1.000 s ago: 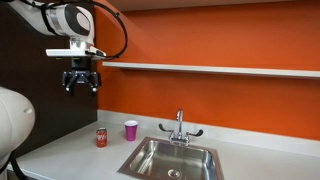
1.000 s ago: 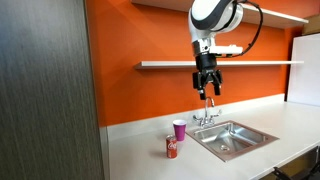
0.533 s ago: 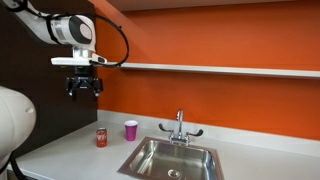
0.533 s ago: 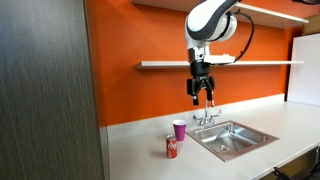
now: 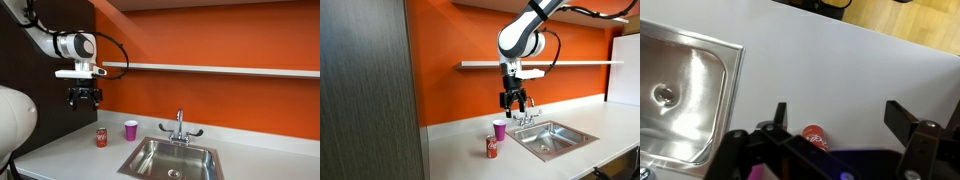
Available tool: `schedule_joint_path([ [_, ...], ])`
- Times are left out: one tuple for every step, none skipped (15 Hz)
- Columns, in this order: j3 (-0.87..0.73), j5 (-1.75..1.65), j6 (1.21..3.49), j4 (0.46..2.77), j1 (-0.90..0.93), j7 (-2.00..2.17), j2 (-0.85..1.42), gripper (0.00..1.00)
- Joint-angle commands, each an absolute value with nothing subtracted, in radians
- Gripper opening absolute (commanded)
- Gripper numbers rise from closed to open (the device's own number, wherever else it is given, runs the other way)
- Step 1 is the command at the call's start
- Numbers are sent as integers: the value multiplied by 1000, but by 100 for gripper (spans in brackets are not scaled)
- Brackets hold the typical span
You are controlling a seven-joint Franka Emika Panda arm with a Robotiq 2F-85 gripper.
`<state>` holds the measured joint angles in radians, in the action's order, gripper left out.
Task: Put the can in the sink
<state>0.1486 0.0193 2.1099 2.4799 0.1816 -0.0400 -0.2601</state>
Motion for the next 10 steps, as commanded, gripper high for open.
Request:
schedule_joint_path([
  [162,-9,2139,2423,176,-31,-160,100],
  [163,-16,2148,2416,175,-26,-139,100],
  [164,-25,2155,2404,175,-23,-115,100],
  [164,-33,2162,2393,174,-19,-93,100],
  [163,-39,2171,2382,174,-17,-72,100],
  [162,-45,2180,2369,175,-17,-47,100],
  [162,-51,2189,2358,175,-16,-27,100],
  [162,-60,2201,2347,176,-13,-5,100],
  [160,-67,2212,2336,176,-12,17,100],
  [158,-71,2223,2325,176,-13,40,100],
])
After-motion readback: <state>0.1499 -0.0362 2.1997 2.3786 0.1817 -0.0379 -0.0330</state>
